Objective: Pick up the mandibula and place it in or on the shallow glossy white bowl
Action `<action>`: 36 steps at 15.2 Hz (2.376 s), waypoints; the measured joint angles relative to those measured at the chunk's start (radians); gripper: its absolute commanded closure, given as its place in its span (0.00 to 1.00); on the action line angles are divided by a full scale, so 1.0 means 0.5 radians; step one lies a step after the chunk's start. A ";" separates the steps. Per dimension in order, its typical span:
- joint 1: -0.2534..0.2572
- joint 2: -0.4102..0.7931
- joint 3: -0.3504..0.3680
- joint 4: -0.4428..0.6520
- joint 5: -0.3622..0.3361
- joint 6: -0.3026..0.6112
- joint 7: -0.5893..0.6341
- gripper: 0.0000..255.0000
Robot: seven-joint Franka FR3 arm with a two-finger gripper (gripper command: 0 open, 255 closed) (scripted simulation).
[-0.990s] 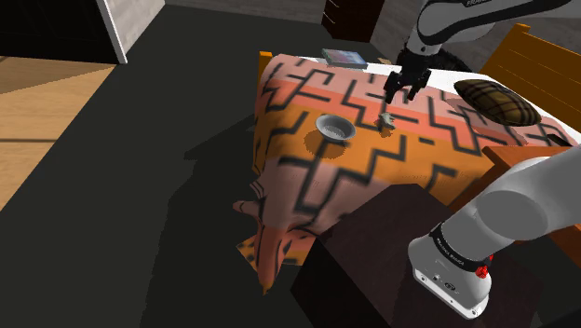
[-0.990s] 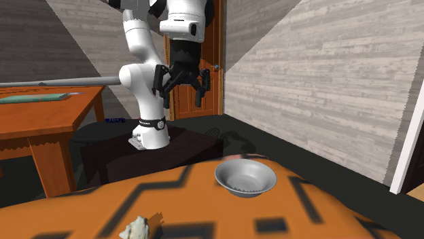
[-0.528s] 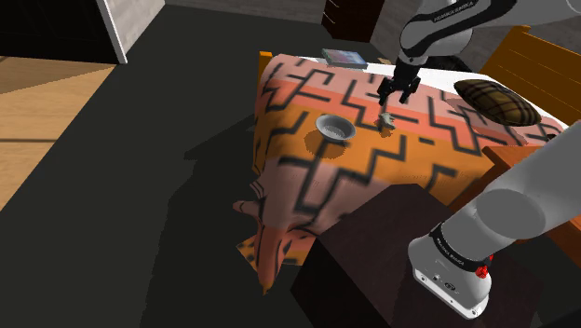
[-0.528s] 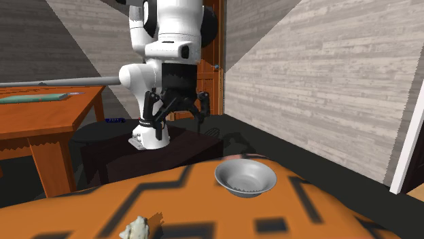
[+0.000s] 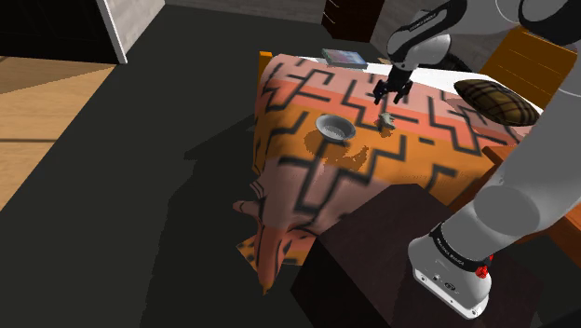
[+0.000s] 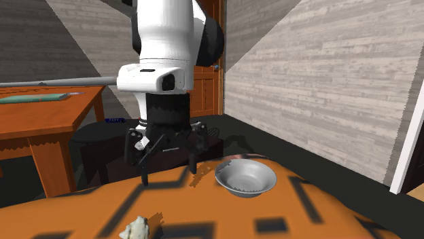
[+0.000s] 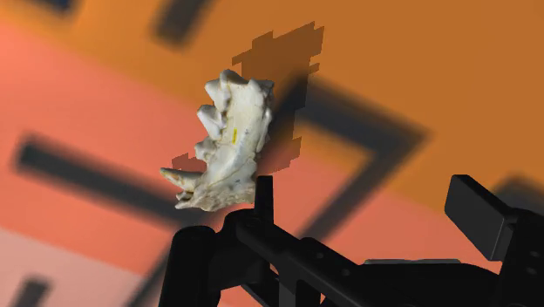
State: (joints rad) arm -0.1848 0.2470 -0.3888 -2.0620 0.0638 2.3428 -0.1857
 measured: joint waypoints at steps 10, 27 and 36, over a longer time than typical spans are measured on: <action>-0.183 0.494 0.076 0.391 0.264 0.122 -0.147 0.00; -0.204 0.559 0.096 0.391 0.294 0.187 -0.170 1.00; -0.221 0.597 0.000 0.441 0.159 0.041 -0.185 0.00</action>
State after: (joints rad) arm -0.2955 0.5456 -0.3887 -1.8414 0.1435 2.3632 -0.2781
